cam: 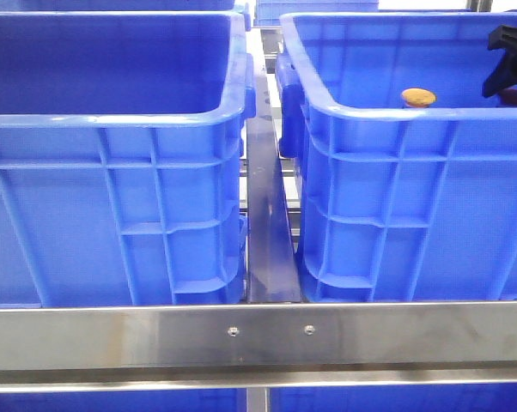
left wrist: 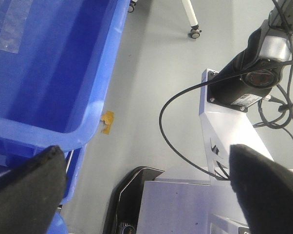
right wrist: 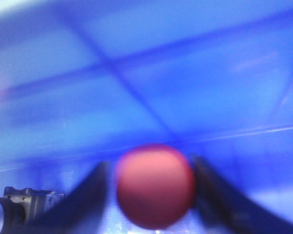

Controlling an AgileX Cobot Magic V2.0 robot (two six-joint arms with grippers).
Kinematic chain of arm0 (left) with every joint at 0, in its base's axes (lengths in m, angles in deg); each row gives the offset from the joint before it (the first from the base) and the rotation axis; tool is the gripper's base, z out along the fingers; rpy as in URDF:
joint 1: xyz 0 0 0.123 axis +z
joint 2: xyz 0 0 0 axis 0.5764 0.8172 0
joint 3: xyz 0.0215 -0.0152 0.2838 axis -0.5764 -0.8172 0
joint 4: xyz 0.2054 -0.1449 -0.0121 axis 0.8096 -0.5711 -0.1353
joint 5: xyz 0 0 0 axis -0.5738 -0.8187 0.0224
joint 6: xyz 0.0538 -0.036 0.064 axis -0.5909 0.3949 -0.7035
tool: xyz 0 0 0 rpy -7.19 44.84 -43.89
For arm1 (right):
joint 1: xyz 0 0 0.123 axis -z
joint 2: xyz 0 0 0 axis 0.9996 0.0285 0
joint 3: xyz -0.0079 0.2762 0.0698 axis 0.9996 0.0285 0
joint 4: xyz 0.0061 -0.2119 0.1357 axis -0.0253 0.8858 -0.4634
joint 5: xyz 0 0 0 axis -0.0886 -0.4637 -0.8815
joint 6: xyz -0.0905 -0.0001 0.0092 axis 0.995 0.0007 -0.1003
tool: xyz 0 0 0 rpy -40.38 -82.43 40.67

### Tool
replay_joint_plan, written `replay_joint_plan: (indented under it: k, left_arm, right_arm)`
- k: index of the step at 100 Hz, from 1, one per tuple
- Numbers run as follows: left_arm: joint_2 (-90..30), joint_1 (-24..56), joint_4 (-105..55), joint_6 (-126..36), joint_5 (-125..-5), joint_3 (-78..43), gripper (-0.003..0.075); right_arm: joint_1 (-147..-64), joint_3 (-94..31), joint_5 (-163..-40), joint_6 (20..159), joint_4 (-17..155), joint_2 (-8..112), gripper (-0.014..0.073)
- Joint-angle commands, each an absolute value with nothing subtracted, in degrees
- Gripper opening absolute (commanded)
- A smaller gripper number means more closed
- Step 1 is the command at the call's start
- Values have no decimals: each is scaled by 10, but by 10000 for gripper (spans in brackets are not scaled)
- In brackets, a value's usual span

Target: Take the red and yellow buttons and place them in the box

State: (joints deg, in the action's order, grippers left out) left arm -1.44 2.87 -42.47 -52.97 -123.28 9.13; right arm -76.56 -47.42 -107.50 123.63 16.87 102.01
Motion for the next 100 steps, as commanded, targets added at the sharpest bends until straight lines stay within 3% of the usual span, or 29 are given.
replay_joint_plan:
  k: [1,44,51,58,77,100]
  left_arm:
    - [-34,30,-461,-524,-1242,111,627]
    - [-34,30,-461,-524,-1242,111,627]
    - [-34,30,-461,-524,-1242,111,627]
    - [-34,30,-461,-524,-1242,111,627]
    - [-34,28,-428,-472,-1198,111,619]
    - [-34,1,-274,-310,-1148,109,617]
  right_arm:
    - [-764,-494,-1065,1241,153,990,557]
    - [-764,-494,-1095,1241,153,974,534]
    - [-764,-491,-1103,1241,153,961,468]
    - [-764,-484,-1110,1241,153,944,349]
    - [-765,-427,-1123,1243,153,873,-70]
    - [-765,-320,-1116,1271,153,751,-57]
